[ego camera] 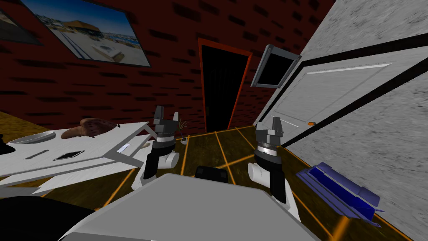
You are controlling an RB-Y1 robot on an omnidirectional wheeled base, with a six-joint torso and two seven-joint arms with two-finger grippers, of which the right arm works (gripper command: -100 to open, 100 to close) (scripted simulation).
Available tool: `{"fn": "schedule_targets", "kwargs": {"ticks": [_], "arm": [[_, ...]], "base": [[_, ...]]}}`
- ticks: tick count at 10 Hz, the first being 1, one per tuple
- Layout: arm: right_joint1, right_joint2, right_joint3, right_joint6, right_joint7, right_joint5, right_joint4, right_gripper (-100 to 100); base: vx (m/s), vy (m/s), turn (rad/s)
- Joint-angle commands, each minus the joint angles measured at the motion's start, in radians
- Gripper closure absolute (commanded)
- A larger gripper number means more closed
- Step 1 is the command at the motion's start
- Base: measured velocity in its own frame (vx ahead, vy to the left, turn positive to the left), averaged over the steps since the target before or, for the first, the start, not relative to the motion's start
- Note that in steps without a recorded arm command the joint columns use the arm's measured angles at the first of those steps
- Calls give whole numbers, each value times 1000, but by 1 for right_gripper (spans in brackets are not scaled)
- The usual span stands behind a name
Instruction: Pull the door open
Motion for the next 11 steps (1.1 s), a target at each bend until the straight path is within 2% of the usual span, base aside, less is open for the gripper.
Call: {"fn": "schedule_targets", "kwargs": {"ticks": [1, 6, 7, 11], "arm": [[-20, -11, 17, -3, -29, -20, 33, -100], [-73, -37, 62, -10, -105, -73, 121, -100], [-95, -48, 80, -13, -137, -96, 157, -100], [-149, -71, 126, -20, -215, -150, 247, -100]], "base": [[86, 21, -10], [130, 47, -9], [123, 32, -16], [106, 54, -11]]}}
